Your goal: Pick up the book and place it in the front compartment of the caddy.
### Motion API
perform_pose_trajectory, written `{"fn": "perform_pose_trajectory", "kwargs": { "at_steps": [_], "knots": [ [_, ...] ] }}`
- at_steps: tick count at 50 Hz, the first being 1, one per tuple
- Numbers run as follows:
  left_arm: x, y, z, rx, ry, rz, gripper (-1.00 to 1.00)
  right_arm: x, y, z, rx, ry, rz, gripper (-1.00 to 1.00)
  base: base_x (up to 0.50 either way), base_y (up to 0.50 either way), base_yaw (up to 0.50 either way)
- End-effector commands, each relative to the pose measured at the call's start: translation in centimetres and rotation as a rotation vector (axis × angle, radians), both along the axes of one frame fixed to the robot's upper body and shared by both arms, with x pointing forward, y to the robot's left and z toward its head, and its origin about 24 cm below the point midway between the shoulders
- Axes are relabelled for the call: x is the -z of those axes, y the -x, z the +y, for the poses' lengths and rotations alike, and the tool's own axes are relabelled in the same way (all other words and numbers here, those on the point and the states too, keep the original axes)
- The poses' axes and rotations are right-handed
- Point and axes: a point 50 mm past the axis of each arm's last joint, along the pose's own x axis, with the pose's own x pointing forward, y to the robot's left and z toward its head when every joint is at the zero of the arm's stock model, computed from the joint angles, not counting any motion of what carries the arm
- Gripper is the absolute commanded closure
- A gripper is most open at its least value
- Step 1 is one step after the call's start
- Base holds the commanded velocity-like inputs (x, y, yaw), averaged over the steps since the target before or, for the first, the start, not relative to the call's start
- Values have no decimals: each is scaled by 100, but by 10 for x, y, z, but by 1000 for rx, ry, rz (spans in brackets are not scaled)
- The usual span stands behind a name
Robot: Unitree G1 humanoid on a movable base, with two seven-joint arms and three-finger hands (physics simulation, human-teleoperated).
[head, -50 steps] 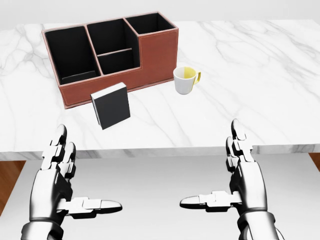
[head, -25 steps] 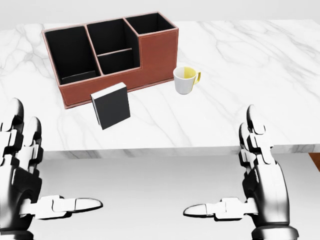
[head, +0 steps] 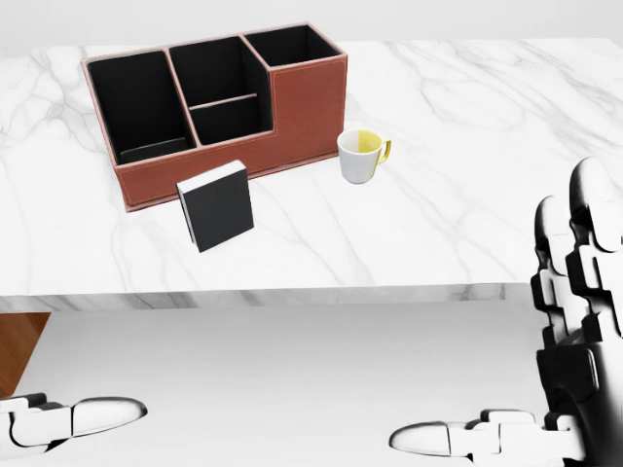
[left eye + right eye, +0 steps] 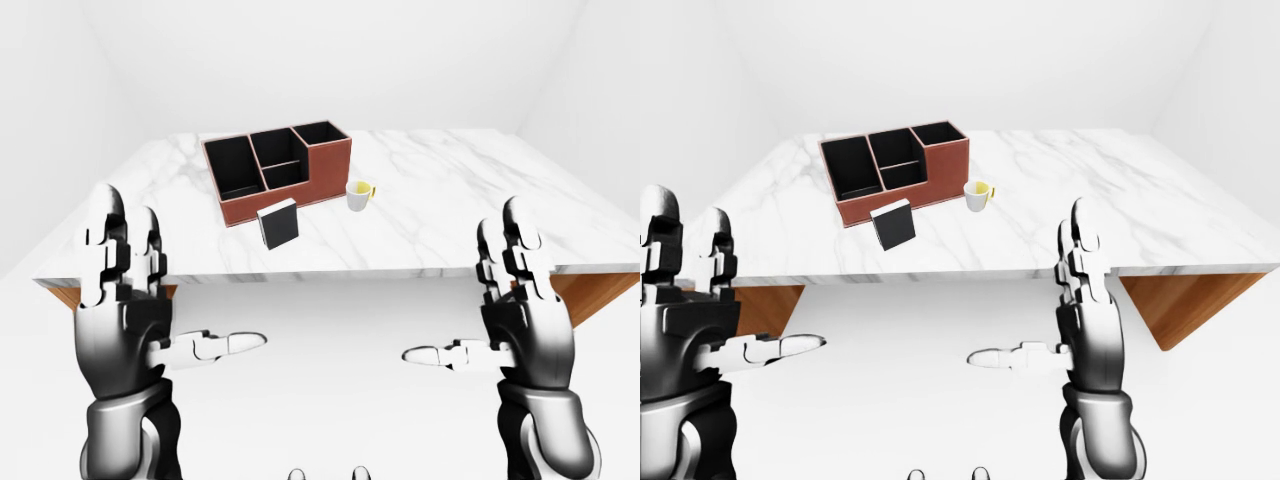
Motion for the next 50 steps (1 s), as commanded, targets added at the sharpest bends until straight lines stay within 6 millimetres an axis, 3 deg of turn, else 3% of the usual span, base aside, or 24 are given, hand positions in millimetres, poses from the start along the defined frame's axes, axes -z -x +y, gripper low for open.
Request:
{"fn": "perform_pose_trajectory", "kwargs": {
  "at_steps": [1,13,37,50],
  "knots": [
    [-3,-2,12,-48,25,-26,-100,-8,6,-5,16,1,-35,-99,0,0,0],
    [-8,4,13,-56,15,-50,-100,-16,17,-5,-3,-8,-68,-100,3,0,0],
    [-5,0,14,-74,3,-30,-100,-14,15,-7,2,-14,-62,-100,50,-1,0],
    [-7,2,14,-76,-2,-37,-100,-12,14,-6,-1,-12,-51,-99,49,-30,0]
  ]
}}
